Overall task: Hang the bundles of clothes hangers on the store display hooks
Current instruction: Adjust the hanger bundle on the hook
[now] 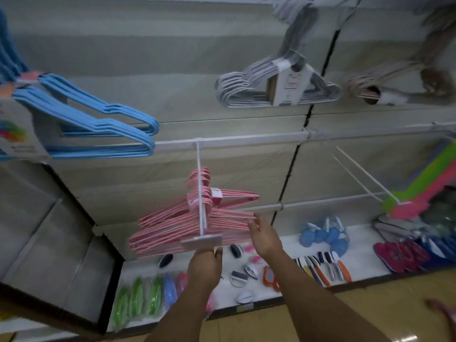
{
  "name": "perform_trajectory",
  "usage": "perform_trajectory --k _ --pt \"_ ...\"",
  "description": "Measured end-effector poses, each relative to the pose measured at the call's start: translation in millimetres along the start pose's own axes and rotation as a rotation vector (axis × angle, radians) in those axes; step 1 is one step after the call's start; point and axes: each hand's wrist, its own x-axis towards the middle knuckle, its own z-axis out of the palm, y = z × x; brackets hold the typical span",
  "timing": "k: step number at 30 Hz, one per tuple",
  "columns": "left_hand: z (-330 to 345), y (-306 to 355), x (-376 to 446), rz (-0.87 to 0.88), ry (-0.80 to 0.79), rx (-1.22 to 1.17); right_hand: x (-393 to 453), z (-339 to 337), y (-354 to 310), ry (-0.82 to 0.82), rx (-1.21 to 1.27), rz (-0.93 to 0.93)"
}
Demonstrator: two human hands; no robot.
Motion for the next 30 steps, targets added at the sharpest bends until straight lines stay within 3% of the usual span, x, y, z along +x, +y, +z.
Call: perform_trajectory --k 6,18,30 --pt "39 92 -18 0.175 -0.133 0.032 -44 -92 78 0.15 0.077 0.144" --pt "188 317 -128 0.574 -0.363 0.13 -175 -274 280 0.489 0.174 0.495" --pt "327 479 -199 0.868 -0.579 0.214 -263 -384 438 0.772 0.272 0.792"
